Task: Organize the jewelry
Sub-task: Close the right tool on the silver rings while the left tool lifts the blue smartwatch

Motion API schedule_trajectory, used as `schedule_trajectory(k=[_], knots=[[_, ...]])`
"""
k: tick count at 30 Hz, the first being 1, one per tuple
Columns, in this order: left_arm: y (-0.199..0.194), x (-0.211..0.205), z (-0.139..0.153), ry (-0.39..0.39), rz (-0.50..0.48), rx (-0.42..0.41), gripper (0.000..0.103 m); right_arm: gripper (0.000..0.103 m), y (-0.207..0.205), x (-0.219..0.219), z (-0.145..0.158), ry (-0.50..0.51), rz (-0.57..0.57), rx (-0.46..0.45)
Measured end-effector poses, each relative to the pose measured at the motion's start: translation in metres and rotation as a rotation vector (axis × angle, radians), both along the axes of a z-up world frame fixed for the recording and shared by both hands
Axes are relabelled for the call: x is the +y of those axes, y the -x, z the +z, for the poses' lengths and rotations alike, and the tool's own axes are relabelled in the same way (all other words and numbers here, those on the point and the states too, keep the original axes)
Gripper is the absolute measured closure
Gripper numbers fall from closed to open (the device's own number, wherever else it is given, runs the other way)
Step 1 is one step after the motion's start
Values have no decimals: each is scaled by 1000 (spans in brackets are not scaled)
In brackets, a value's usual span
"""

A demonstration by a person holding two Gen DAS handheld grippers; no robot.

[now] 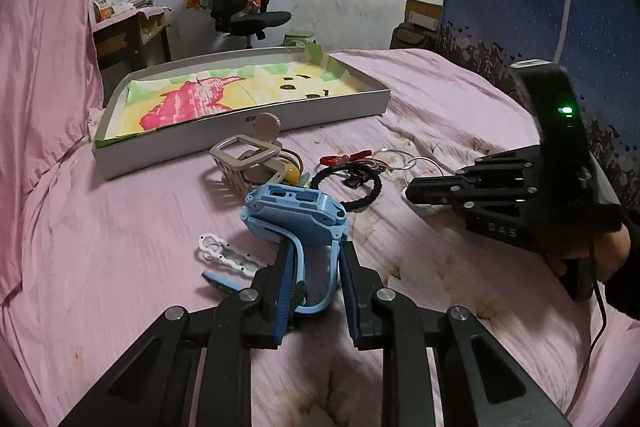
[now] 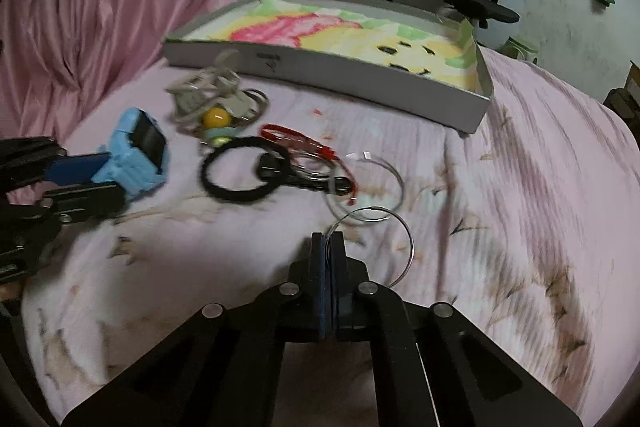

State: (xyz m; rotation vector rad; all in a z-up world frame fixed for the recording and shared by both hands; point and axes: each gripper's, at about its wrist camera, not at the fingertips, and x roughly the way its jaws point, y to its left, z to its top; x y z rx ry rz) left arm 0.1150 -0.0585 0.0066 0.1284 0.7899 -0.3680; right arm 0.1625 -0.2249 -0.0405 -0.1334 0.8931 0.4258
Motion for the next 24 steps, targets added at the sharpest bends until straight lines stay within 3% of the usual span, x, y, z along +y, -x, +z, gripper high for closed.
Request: schedule_trajectory(k=[13, 24], knots=[[-4, 11, 41, 47, 11, -100, 82, 101, 18, 10, 64, -150, 51, -162], [-87, 31, 70, 93, 70, -134, 82, 101, -41, 31, 97, -151, 52, -212]])
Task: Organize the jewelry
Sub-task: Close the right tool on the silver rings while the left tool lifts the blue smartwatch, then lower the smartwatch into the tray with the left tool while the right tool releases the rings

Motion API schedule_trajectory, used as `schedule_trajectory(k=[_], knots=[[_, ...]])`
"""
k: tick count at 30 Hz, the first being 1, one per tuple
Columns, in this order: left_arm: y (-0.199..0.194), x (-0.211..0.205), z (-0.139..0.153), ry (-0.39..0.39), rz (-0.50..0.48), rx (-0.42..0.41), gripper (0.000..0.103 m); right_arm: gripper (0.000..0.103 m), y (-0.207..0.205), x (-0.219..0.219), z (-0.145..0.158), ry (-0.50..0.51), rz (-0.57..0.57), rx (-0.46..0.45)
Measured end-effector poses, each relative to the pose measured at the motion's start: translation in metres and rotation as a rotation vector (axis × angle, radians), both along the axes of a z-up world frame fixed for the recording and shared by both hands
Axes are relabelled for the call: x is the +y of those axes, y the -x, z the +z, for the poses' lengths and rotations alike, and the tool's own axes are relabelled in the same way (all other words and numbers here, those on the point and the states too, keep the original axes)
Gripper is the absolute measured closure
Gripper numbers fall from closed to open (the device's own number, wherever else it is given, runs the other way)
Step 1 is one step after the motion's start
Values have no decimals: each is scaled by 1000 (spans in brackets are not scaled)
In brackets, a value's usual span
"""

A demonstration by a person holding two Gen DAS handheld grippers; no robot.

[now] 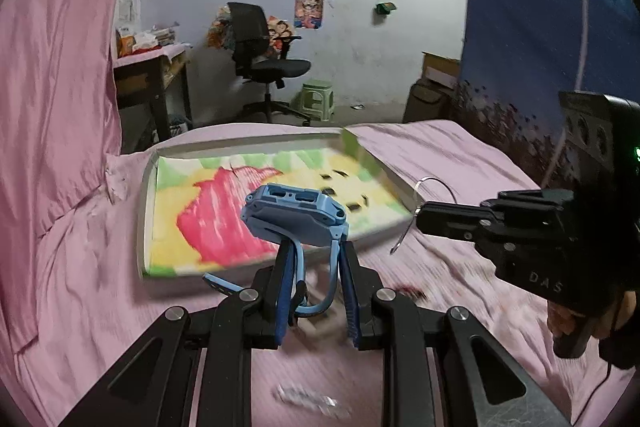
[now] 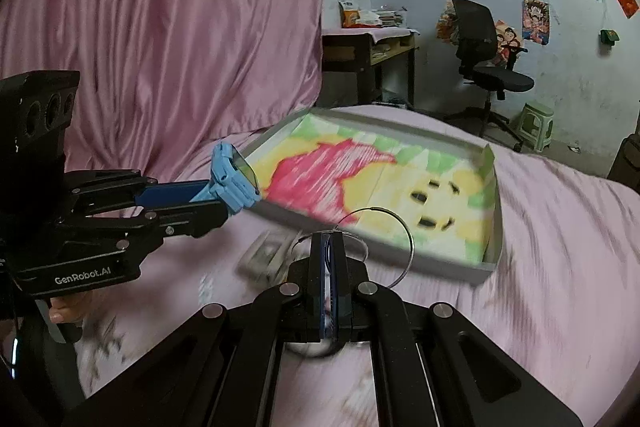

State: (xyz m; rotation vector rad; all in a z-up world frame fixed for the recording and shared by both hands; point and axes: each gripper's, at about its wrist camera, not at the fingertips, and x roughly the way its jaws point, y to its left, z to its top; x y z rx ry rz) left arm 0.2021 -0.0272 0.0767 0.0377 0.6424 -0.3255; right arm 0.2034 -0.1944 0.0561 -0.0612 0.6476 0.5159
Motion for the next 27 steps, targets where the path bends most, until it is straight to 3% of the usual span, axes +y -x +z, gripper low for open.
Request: schedule_trajectory(k=[7, 14, 21, 27], knots=[[-71, 15, -15, 22, 44, 72, 81, 101, -68, 4, -6, 3, -57, 20], [-116, 17, -48, 21, 70, 195, 81, 101, -114, 7, -43, -11, -110, 112], [-124, 14, -69, -9, 85, 282, 79, 101, -129, 14, -76, -5, -120, 200], [-114, 12, -67, -38, 87, 254, 67, 100, -126, 17, -74, 4, -118, 204]])
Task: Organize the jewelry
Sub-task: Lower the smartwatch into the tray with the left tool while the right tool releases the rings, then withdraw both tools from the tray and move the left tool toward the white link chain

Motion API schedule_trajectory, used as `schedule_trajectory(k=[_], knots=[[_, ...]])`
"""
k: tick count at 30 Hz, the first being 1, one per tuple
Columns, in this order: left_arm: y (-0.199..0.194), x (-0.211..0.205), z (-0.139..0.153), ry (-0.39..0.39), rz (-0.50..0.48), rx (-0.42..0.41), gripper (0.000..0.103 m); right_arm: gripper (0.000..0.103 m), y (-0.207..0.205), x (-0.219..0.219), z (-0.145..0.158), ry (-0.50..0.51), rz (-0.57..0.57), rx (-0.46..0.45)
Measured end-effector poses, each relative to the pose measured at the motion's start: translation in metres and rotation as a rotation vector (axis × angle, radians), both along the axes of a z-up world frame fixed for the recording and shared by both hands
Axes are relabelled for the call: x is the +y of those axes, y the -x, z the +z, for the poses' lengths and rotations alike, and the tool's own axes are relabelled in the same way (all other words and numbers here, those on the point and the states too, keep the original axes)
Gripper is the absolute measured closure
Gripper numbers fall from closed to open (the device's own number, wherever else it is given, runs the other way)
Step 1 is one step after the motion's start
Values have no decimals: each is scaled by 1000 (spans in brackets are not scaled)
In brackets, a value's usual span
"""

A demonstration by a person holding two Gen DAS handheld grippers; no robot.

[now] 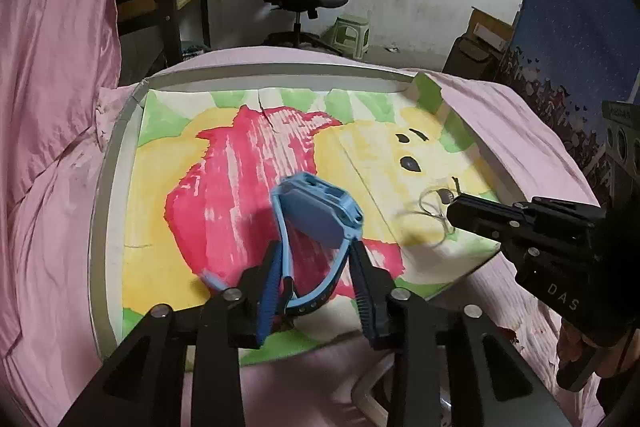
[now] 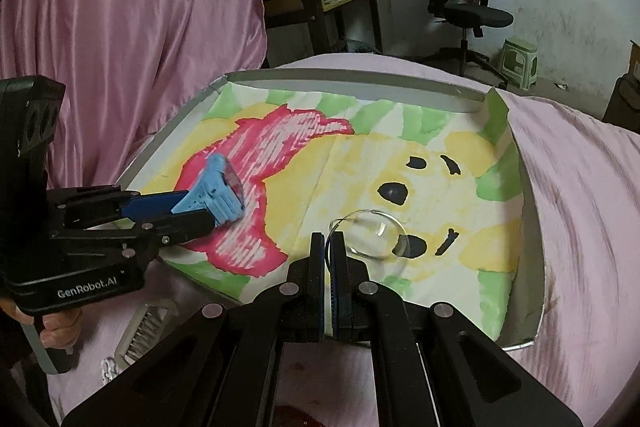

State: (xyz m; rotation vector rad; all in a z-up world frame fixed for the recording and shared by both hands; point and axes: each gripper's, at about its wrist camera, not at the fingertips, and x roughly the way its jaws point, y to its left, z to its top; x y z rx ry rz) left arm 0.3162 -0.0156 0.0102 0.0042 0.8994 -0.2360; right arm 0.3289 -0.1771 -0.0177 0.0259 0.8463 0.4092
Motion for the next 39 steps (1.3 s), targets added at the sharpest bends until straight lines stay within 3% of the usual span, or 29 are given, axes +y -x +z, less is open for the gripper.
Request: schedule_trajectory(k=[1, 5, 8, 10, 15, 17, 21, 28, 39], knots=[[2, 1, 1, 1, 5, -10, 65, 100, 2, 0, 1, 2, -2, -3], [20, 7, 10, 12, 37, -88, 37, 99, 14, -10, 7, -8, -30, -28], [33, 8, 16, 16, 47, -136, 36, 91, 26, -18, 13, -23, -55, -65], [43, 8, 20, 8, 59, -160, 36, 70, 34, -25, 19, -41, -77, -91], [70, 8, 32, 4, 95, -245, 25, 65, 65, -41, 38, -75, -115, -189], [81, 8, 37, 10, 105, -277, 22, 59, 77, -45, 45, -83, -125, -224], [106, 7, 44, 6, 123, -338, 11, 40, 105, -53, 57, -91, -146, -302], [151, 8, 46, 6, 166, -425, 1, 8, 149, -59, 69, -97, -160, -417], [202, 17, 41, 10, 216, -483, 0, 2, 195, -54, 64, -76, -135, -473]])
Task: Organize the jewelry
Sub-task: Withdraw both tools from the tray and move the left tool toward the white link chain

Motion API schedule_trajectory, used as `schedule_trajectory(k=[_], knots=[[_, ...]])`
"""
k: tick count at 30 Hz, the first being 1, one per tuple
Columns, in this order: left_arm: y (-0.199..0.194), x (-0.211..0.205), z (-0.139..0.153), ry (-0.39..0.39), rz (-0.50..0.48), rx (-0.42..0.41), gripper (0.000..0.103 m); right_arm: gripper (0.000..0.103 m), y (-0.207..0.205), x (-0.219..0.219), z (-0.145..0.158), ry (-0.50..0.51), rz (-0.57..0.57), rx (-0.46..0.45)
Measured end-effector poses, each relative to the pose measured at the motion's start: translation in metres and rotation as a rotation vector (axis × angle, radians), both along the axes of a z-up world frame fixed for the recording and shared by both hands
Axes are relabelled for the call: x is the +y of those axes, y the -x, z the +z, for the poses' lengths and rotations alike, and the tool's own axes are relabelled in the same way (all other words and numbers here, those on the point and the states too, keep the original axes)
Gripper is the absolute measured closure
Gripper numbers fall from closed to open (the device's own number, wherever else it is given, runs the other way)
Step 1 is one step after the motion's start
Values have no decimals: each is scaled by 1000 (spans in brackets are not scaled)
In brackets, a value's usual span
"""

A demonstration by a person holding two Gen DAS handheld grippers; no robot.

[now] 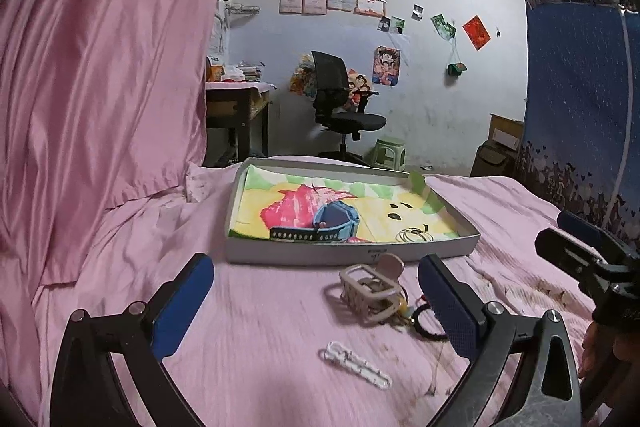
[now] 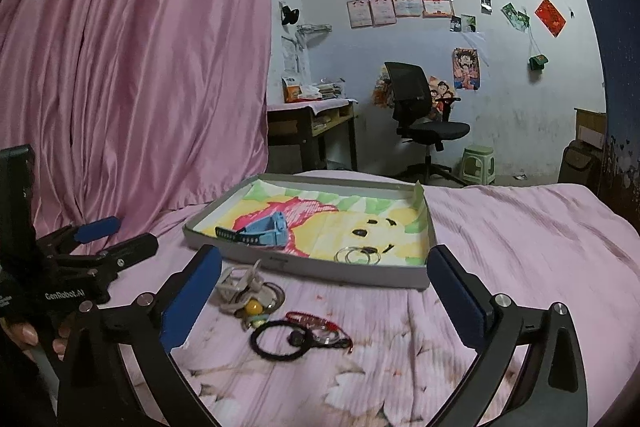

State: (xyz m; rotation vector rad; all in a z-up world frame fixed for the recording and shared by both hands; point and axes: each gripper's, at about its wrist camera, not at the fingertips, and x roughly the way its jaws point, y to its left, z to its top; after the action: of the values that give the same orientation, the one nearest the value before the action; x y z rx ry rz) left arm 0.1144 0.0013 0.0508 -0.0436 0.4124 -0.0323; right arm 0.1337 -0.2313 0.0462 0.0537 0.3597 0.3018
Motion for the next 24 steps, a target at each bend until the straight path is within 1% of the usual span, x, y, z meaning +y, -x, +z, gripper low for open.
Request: schedule_trajectory(k=[5, 10, 14, 20, 21, 22, 23, 24], knots=[[11, 9, -7, 27, 9, 24, 0, 2, 7, 4, -9, 28, 10, 19], [14, 16, -18, 44, 5, 78, 0, 2, 7, 7, -18, 60, 26, 57], [9, 19, -27, 71, -18, 143, 0, 2, 2, 7, -27, 68, 34, 105], [-5, 18, -41, 101, -77, 267, 0, 2, -10, 8, -45, 72, 49, 213], [-7, 18, -43, 105, -83, 277, 2, 6, -13, 9, -49, 74, 51, 230], [-8, 17, -45, 110, -90, 285, 3, 15, -15, 10, -51, 76, 53, 240], [-9, 17, -47, 116, -103, 295, 7, 21, -16, 10, -54, 79, 59, 254], [-11, 16, -49, 116, -111, 305, 13, 30, -18, 12, -56, 82, 64, 265]])
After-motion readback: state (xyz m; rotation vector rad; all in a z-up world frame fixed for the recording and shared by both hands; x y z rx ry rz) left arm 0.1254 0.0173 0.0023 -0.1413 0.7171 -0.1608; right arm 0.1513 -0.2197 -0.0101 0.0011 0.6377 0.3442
